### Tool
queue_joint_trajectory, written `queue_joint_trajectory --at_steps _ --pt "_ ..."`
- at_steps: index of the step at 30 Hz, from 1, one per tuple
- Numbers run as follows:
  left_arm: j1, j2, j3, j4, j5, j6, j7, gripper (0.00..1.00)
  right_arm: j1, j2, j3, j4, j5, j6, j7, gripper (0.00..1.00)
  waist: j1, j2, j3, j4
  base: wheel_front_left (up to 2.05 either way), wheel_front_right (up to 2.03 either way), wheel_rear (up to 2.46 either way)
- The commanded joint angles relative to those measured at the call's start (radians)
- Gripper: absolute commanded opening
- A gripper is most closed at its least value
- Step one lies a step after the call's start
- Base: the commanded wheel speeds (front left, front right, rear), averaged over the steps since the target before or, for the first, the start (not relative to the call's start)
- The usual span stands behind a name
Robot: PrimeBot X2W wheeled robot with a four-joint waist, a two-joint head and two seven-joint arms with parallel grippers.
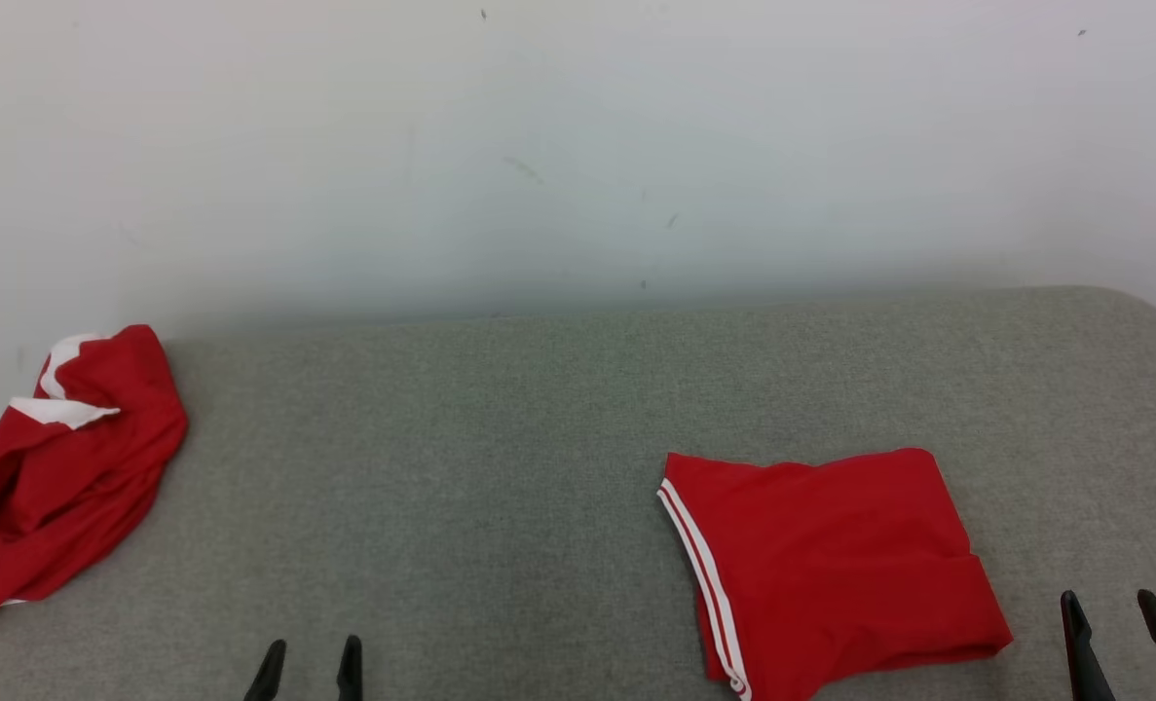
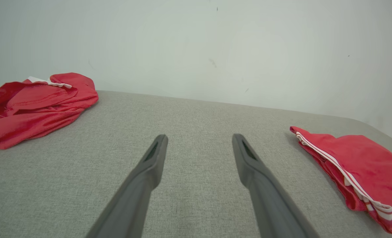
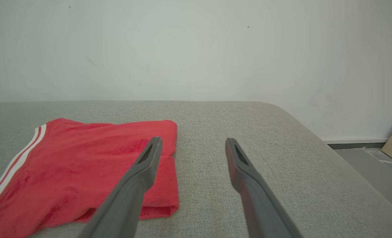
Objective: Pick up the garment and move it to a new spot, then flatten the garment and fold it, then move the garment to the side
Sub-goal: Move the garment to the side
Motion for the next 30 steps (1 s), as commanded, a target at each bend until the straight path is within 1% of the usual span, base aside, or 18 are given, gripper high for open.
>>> queue_joint_trajectory --at_steps 1,4,7,9,13,14,17,18,23,30 --pt "0.006 0.003 0.002 -0.003 0.011 0.0 0.0 1.0 -0.018 -0.002 0.002 0.002 0.015 -0.002 -0.003 1.0 0.0001 0.0 0.003 0.0 0.0 0.0 0.0" --pt "0.011 0.003 -0.003 -0.001 0.01 0.0 0.0 1.0 -0.041 -0.006 0.028 0.029 0.061 -0.002 -0.002 1.0 0.0001 0.0 0.011 0.0 0.0 0.0 0.0" --pt "0.001 0.003 -0.007 0.002 0.015 -0.004 0.0 1.0 -0.104 -0.049 0.067 0.061 0.132 -0.002 0.047 1.0 0.0001 0.0 0.029 0.002 0.0 0.0 0.0" --pt "-0.009 0.003 -0.007 0.007 0.017 -0.009 0.0 1.0 -0.147 -0.066 0.096 0.077 0.191 -0.002 0.124 1.0 0.0001 0.0 0.046 0.005 0.0 0.0 0.0" --pt "-0.021 0.003 -0.013 0.015 0.036 -0.02 0.0 1.0 -0.259 -0.116 0.176 0.115 0.282 -0.002 0.327 1.0 0.0001 0.0 0.087 0.008 0.0 0.0 0.0" --pt "-0.021 0.003 -0.013 0.015 0.036 -0.02 0.0 1.0 -0.259 -0.116 0.176 0.115 0.282 -0.002 0.327 1.0 0.0001 0.0 0.087 0.008 0.0 0.0 0.0" --pt "-0.051 0.003 -0.022 0.016 0.043 -0.028 0.0 1.0 -0.33 -0.131 0.219 0.165 0.33 -0.002 0.448 1.0 0.0001 0.0 0.127 0.031 0.0 0.0 0.0" --pt "-0.058 0.003 -0.026 0.019 0.044 -0.03 0.0 1.0 -0.35 -0.14 0.233 0.182 0.33 -0.002 0.473 1.0 0.0001 0.0 0.137 0.041 0.0 0.0 0.0" --pt "-0.096 0.003 -0.033 0.024 0.038 -0.036 0.0 1.0 -0.426 -0.114 0.265 0.272 0.388 -0.002 0.565 1.0 0.0001 0.0 0.184 0.074 0.0 0.0 0.0" --pt "-0.122 0.003 -0.043 0.032 0.037 -0.041 0.0 1.0 -0.474 -0.079 0.285 0.376 0.442 -0.002 0.591 1.0 0.0001 0.0 0.216 0.102 0.0 0.0 0.0"
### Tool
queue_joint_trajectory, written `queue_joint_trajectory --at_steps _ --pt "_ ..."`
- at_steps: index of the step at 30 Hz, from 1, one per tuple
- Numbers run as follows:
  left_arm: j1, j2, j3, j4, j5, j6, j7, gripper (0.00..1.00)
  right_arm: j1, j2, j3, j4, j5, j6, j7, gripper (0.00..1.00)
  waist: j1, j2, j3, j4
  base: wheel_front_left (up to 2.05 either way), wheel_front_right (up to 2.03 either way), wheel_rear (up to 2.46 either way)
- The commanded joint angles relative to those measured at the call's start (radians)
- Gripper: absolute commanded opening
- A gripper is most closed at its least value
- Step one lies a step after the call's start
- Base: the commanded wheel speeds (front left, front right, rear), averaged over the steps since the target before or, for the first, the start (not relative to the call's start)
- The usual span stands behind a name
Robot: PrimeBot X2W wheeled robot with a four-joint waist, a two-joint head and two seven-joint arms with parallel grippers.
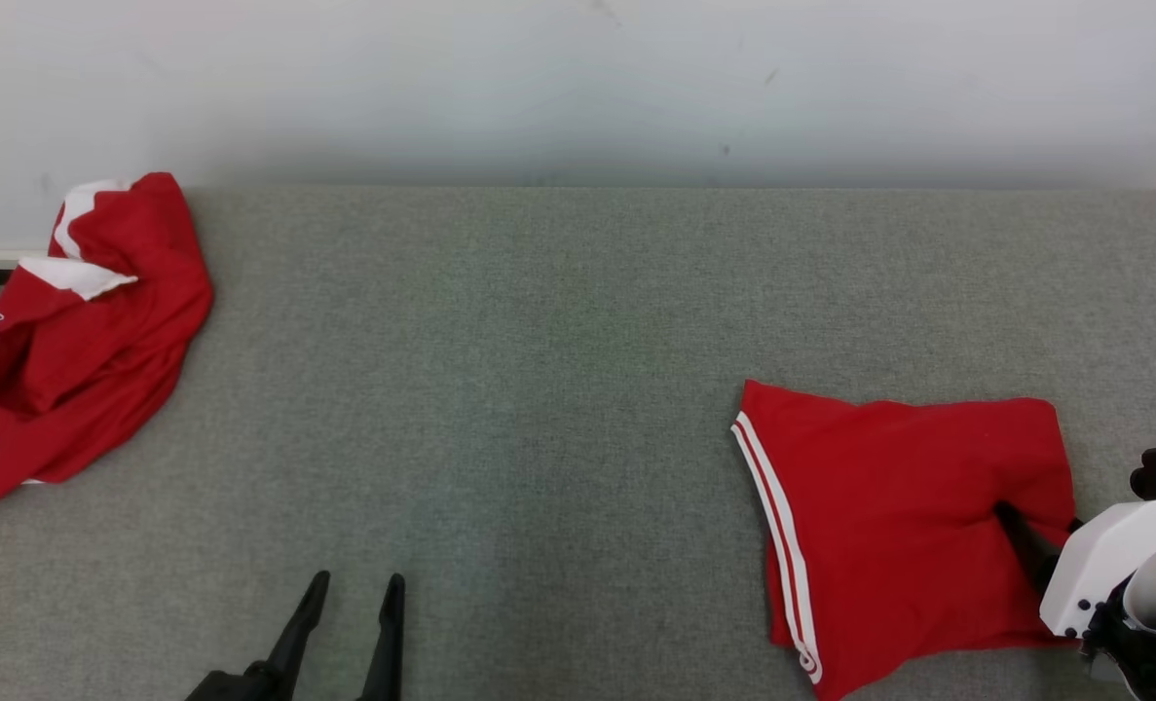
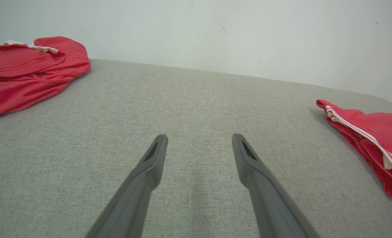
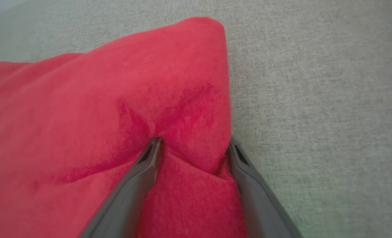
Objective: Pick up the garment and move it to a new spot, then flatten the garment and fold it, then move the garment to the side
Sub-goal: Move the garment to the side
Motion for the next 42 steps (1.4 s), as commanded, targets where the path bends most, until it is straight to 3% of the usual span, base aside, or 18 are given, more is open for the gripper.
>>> queue_joint_trajectory --at_steps 1,5,6,8,18,25,33,37,42 --pt "-0.014 0.003 0.003 0.0 -0.001 -0.002 0.0 1.0 -0.001 0.019 0.017 0.016 0.024 -0.002 0.009 1.0 0.0 0.0 0.009 0.008 0.0 0.0 0.0" --pt "-0.022 0.003 0.007 -0.001 -0.001 -0.004 0.0 1.0 -0.002 0.042 0.058 -0.006 0.092 0.002 0.023 1.0 0.0 0.0 0.018 0.008 0.0 0.0 0.0" --pt "-0.025 0.003 0.006 -0.001 -0.002 -0.004 0.0 1.0 -0.002 0.044 0.068 -0.015 0.109 0.003 0.025 0.71 0.0 0.0 0.019 0.008 0.0 0.0 0.0" --pt "-0.031 0.003 0.003 0.0 -0.006 -0.004 0.0 1.0 -0.003 0.037 0.087 -0.036 0.138 0.003 0.012 0.0 0.0 0.0 0.021 0.007 0.0 0.0 0.0" --pt "-0.037 0.003 0.002 -0.017 -0.016 -0.003 0.0 1.0 -0.049 -0.031 0.157 -0.092 0.213 0.0 -0.077 0.0 0.0 0.0 0.037 -0.028 0.0 0.0 0.0" --pt "-0.064 0.004 0.011 -0.039 0.016 -0.006 0.0 1.0 -0.141 -0.077 0.163 -0.065 0.196 -0.001 -0.147 0.0 0.0 0.0 0.102 -0.111 0.0 0.0 0.0" --pt "-0.143 0.044 -0.027 -0.074 0.034 -0.008 0.0 1.0 -0.246 -0.136 0.125 0.001 0.162 -0.001 -0.231 0.0 0.0 0.0 0.219 -0.203 0.0 0.0 0.0" --pt "-0.191 0.071 -0.072 -0.09 0.022 -0.007 0.0 1.0 -0.288 -0.186 0.082 0.07 0.135 -0.001 -0.278 0.0 0.0 0.0 0.267 -0.2 0.0 0.0 0.0" --pt "-0.213 0.098 -0.126 -0.107 0.013 -0.007 0.0 1.0 -0.383 -0.26 0.031 0.202 0.023 -0.001 -0.34 0.0 0.0 0.0 0.293 -0.146 0.0 0.0 0.0"
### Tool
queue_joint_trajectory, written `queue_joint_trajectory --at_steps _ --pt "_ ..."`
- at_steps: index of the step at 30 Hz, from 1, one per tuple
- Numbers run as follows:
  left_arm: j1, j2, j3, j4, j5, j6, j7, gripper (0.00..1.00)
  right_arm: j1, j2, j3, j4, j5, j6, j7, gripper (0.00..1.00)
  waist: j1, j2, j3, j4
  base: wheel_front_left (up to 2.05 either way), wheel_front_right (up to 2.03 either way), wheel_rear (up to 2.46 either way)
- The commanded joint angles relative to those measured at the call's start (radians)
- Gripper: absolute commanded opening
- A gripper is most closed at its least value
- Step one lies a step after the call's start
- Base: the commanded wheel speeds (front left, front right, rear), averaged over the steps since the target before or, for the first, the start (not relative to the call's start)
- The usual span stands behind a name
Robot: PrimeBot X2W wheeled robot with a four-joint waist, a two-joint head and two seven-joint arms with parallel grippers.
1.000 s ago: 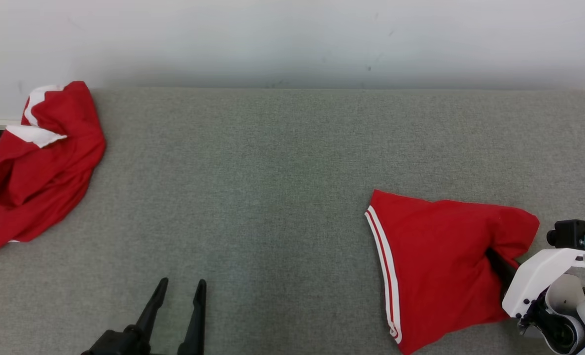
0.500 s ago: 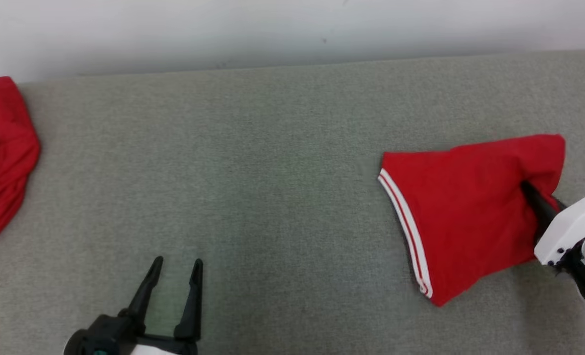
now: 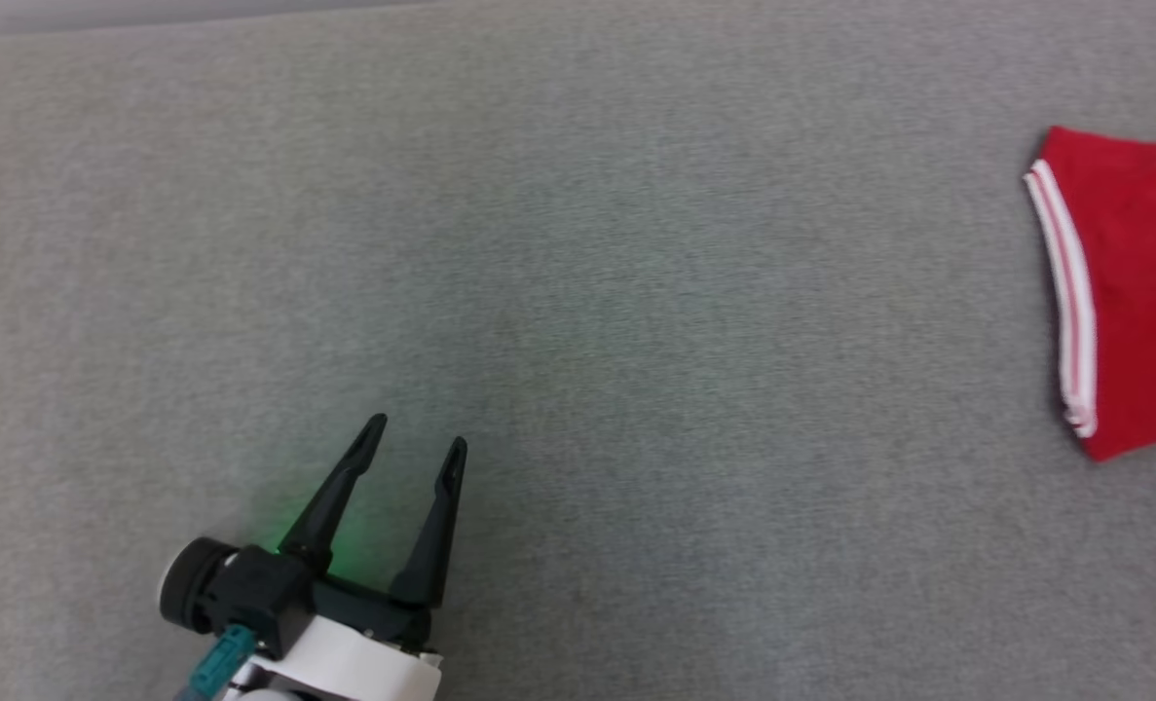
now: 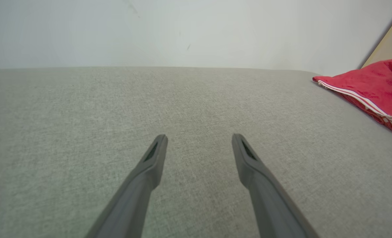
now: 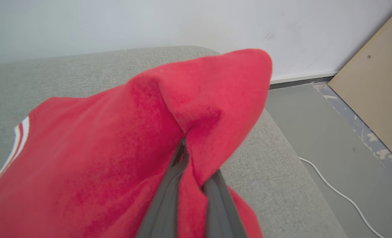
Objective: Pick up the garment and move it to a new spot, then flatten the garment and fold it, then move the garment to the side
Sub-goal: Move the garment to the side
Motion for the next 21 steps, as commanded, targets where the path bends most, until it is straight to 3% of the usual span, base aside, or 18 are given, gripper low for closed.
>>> queue_joint_trajectory --at_steps 1,9,10,11,12,13,21 --pt "-0.004 0.013 -0.016 -0.008 -0.005 0.002 0.0 1.0 -0.051 -0.023 -0.01 0.04 -0.05 0.0 -0.014 0.0 -0.0002 -0.0001 0.011 0.038 0.0 0.0 0.0" --pt "0.016 0.026 -0.022 -0.032 -0.005 0.001 0.0 1.0 -0.202 -0.069 -0.054 0.224 -0.227 0.0 -0.049 0.0 -0.0002 -0.0001 0.03 0.104 0.0 0.0 0.0" --pt "0.018 0.026 -0.02 -0.034 -0.006 0.001 0.0 1.0 -0.22 -0.07 -0.064 0.251 -0.242 0.0 -0.055 0.13 -0.0002 -0.0001 0.031 0.106 0.0 0.0 0.0" --pt "0.02 0.026 -0.016 -0.034 -0.006 0.001 0.0 1.0 -0.235 -0.075 -0.066 0.273 -0.27 0.0 -0.064 0.34 -0.0002 -0.0001 0.032 0.107 0.0 0.0 0.0" --pt "0.021 0.026 -0.012 -0.034 -0.007 0.001 0.0 1.0 -0.25 -0.084 -0.067 0.298 -0.302 0.0 -0.078 0.85 -0.0002 -0.0001 0.032 0.106 0.0 0.0 0.0" --pt "0.023 0.026 -0.006 -0.034 -0.007 0.001 0.0 1.0 -0.267 -0.093 -0.074 0.322 -0.326 -0.001 -0.098 1.0 -0.0002 -0.0001 0.03 0.104 0.0 0.0 0.0" --pt "0.031 0.007 0.013 -0.021 -0.01 0.001 0.0 1.0 -0.278 -0.058 -0.098 0.38 -0.466 -0.001 -0.192 1.0 -0.0002 -0.0001 -0.03 0.073 0.0 0.0 0.0"
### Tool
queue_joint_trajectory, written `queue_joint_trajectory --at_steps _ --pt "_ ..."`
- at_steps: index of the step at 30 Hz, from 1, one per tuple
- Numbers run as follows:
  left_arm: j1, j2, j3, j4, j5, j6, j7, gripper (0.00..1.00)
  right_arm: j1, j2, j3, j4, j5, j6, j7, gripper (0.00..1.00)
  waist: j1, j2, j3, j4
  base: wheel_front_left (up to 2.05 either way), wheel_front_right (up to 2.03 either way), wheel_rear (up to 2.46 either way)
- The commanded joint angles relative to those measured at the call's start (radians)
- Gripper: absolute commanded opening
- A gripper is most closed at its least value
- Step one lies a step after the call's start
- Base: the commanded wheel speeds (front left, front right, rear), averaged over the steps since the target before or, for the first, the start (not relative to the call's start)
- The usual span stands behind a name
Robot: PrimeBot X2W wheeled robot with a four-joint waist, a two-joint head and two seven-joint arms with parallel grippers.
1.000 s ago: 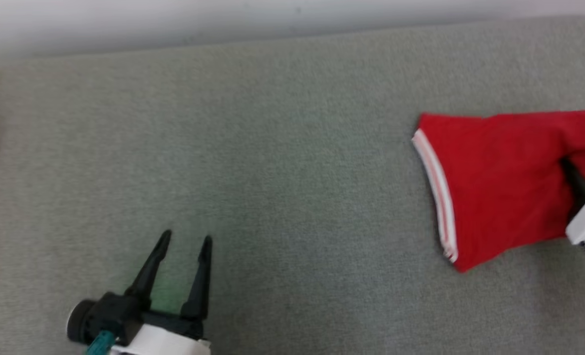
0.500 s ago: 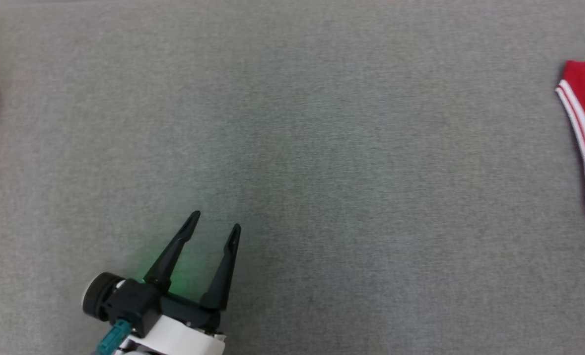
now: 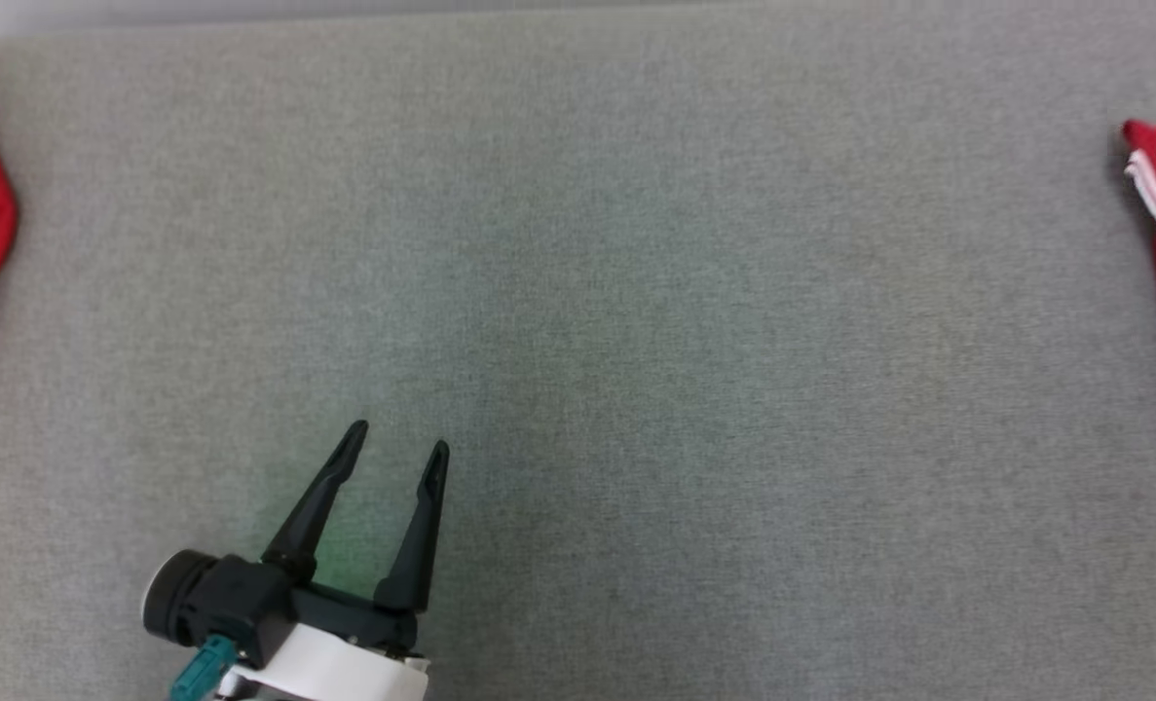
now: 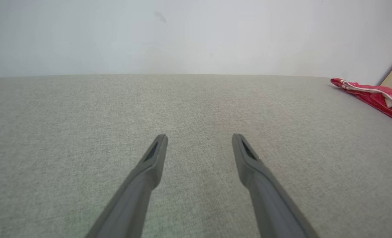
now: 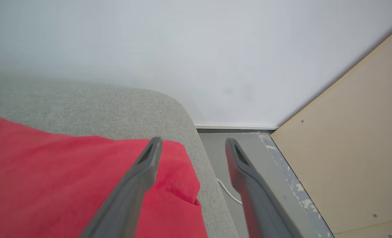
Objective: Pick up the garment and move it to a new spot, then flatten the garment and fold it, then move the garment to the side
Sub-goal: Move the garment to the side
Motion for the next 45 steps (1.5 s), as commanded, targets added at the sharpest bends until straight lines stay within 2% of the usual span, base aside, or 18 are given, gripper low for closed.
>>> queue_joint_trajectory --at_steps 1,6,10,14,18,23,28,36,45 --pt "0.008 -0.002 0.005 0.004 -0.005 0.001 0.0 1.0 0.009 0.015 -0.006 0.008 -0.02 -0.002 -0.016 1.0 -0.0001 0.0 -0.033 -0.014 0.0 0.0 0.0" --pt "0.03 -0.028 0.028 0.022 -0.013 0.001 0.0 1.0 0.065 0.06 -0.015 -0.014 -0.055 -0.002 -0.059 1.0 -0.0001 0.0 -0.116 -0.025 0.0 0.0 0.0" --pt "0.073 -0.051 0.056 0.042 -0.016 0.001 0.0 1.0 0.152 0.092 -0.038 -0.088 -0.046 -0.002 -0.069 1.0 -0.0001 0.0 -0.2 -0.027 0.0 0.0 0.0" --pt "0.116 -0.069 0.085 0.055 -0.019 0.006 0.0 1.0 0.321 0.101 -0.098 -0.272 -0.018 -0.002 -0.068 1.0 -0.0001 0.0 -0.281 -0.009 0.0 0.0 0.0" --pt "0.169 -0.081 0.124 0.062 -0.023 0.018 0.0 1.0 0.537 0.116 -0.211 -0.503 -0.026 -0.002 -0.068 1.0 -0.0001 0.0 -0.353 0.007 0.0 0.0 0.0" --pt "0.222 -0.086 0.172 0.068 -0.022 0.025 0.0 1.0 0.811 0.238 -0.328 -0.768 -0.095 -0.002 -0.069 1.0 -0.0001 0.0 -0.408 0.021 0.0 0.0 0.0" --pt "0.251 -0.089 0.195 0.071 -0.016 0.027 0.0 1.0 0.99 0.375 -0.358 -0.933 -0.148 -0.002 -0.069 1.0 -0.0001 0.0 -0.436 0.038 0.0 0.0 0.0" --pt "0.27 -0.091 0.197 0.084 -0.036 0.028 0.0 1.0 1.119 0.514 -0.306 -1.014 -0.192 -0.002 -0.069 1.0 -0.0001 0.0 -0.463 0.046 0.0 0.0 0.0" --pt "0.293 -0.091 0.176 0.104 -0.043 0.033 0.0 1.0 1.177 0.578 -0.301 -0.986 -0.227 -0.002 -0.069 1.0 -0.0001 0.0 -0.484 0.04 0.0 0.0 0.0"
